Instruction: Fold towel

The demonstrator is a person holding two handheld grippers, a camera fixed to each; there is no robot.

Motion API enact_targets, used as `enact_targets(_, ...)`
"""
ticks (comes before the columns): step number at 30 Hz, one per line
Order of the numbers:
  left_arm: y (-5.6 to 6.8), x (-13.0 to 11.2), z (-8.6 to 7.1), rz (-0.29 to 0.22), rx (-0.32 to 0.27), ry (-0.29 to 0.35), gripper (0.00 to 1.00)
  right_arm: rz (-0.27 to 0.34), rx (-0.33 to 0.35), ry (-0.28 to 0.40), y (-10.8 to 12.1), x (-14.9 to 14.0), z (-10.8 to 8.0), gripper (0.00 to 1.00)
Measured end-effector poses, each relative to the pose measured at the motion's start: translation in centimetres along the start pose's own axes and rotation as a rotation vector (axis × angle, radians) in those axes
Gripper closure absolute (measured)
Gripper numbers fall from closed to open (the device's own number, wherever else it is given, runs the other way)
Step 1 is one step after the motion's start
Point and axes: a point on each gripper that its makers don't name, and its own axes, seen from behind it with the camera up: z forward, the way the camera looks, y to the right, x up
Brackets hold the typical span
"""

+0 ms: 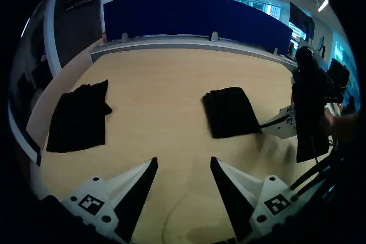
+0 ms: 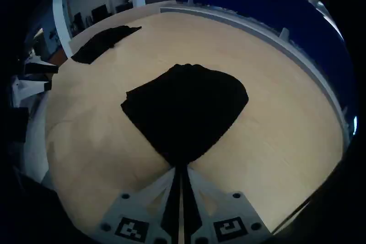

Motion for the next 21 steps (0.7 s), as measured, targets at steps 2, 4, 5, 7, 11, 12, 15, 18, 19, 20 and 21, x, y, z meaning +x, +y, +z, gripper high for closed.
enact_targets(2,0.0,-0.1,0.0,0.001,0.001,-0.001,0.15,-0.006,-0.003,0.004,0.0,0.0,0.0,0.98)
enact_targets(4,0.0,-0.1,0.0,0.001,0.001,-0.001,0.15,-0.013,-0.007,0.012,0.1,0.3,-0.2,0.98)
enact_targets(5,0.0,-0.1,0.0,0.000,0.000,-0.001,0.15,-0.017,-0.009,0.018,0.1,0.4,-0.2,0.98)
enact_targets(7,-0.1,0.0,0.1,0.001,0.000,0.000,0.15,-0.024,-0.013,0.032,0.1,0.9,-0.6,0.98)
enact_targets(11,-0.2,0.3,0.0,0.002,0.000,0.003,0.15,-0.042,-0.019,0.063,0.2,2.0,-1.5,0.98)
enact_targets(12,-0.2,0.4,0.0,0.002,0.000,0.004,0.15,-0.048,-0.021,0.072,0.3,2.5,-1.8,0.98)
enact_targets(15,-0.2,0.7,0.0,0.003,-0.001,0.010,0.15,-0.069,-0.029,0.103,0.5,4.0,-2.9,0.98)
enact_targets(18,-0.3,1.1,0.1,0.004,-0.001,0.016,0.15,-0.092,-0.040,0.134,0.7,5.8,-4.2,0.98)
enact_targets(19,-0.3,1.2,0.1,0.004,-0.002,0.018,0.15,-0.102,-0.045,0.144,0.8,6.5,-4.7,0.98)
enact_targets(20,-0.2,1.3,0.1,0.004,-0.002,0.019,0.15,-0.112,-0.050,0.154,0.9,7.1,-5.2,0.98)
enact_targets(21,-0.2,1.4,0.2,0.004,-0.003,0.021,0.15,-0.123,-0.056,0.165,1.1,7.8,-5.7,0.98)
